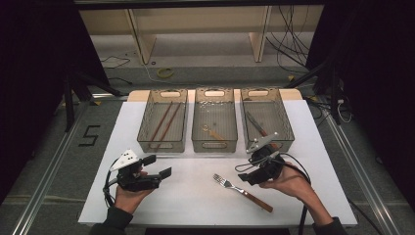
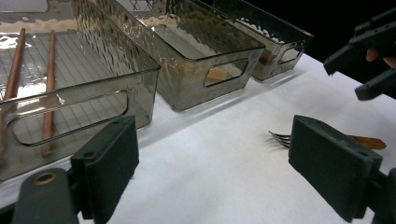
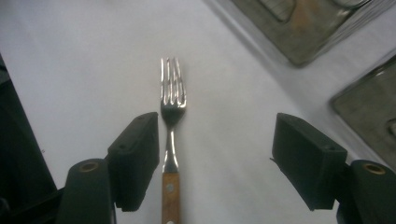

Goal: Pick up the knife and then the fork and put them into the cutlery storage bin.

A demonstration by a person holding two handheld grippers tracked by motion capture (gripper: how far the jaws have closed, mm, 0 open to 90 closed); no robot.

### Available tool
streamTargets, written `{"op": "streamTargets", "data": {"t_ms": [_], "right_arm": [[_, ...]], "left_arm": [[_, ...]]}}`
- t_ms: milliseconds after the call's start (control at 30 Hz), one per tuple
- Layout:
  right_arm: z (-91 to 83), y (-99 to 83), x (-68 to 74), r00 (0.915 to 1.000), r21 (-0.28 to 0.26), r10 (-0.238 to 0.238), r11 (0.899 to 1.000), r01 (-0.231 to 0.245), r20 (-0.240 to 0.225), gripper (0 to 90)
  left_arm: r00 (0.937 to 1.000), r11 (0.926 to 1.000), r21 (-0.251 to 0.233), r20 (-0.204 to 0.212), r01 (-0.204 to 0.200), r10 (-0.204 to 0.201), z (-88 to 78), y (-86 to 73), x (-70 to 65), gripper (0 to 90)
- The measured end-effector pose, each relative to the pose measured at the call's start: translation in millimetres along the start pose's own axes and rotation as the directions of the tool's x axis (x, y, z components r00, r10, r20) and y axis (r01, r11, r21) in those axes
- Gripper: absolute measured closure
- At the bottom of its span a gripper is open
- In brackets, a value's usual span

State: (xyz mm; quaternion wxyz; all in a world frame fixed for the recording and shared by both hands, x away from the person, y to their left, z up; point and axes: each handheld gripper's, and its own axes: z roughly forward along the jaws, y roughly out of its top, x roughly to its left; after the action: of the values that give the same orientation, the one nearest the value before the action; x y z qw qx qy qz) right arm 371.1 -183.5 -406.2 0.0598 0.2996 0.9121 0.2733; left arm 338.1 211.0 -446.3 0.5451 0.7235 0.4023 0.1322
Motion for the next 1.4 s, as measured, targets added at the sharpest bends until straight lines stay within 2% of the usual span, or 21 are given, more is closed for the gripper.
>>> {"op": "streamTargets", "data": {"t_ms": [133, 333, 533, 733, 933, 1400], "right_arm": [[5.7, -6.3, 5.6, 0.9999, 0.026, -0.013, 1.0, 0.013, -0.008, 33.8], [12.6, -17.7, 9.4, 0.9996, 0.054, -0.008, 0.999, 0.009, -0.028, 37.0], [21.6, -25.9, 12.8, 0.9991, 0.107, -0.009, 0.994, 0.014, -0.042, 42.5], [28.2, -29.4, 16.6, 0.9981, 0.149, -0.022, 0.988, 0.03, -0.057, 48.3], [32.2, -30.6, 19.7, 0.9984, 0.183, -0.03, 0.982, 0.039, -0.048, 54.3], [40.5, -32.1, 20.9, 0.9969, 0.227, -0.049, 0.972, 0.061, -0.062, 64.6]], "left_arm": [[1.0, 1.0, 0.001, -0.001, 0.0, 0.0, 0.0, -0.1, -0.1, 15.7], [1.0, 1.0, -0.001, -0.002, -0.001, 0.001, 0.0, -0.3, -0.1, 15.7], [1.0, 1.0, 0.0, -0.002, -0.003, 0.003, 0.1, -0.4, -0.3, 15.7], [1.0, 1.0, -0.001, -0.002, -0.003, 0.003, -0.2, -0.5, -0.1, 15.7], [1.0, 1.0, 0.001, -0.002, -0.002, 0.002, 0.0, -0.6, -0.2, 15.8], [1.0, 1.0, 0.002, -0.002, -0.002, 0.002, 0.2, -0.8, 0.0, 15.7]]}}
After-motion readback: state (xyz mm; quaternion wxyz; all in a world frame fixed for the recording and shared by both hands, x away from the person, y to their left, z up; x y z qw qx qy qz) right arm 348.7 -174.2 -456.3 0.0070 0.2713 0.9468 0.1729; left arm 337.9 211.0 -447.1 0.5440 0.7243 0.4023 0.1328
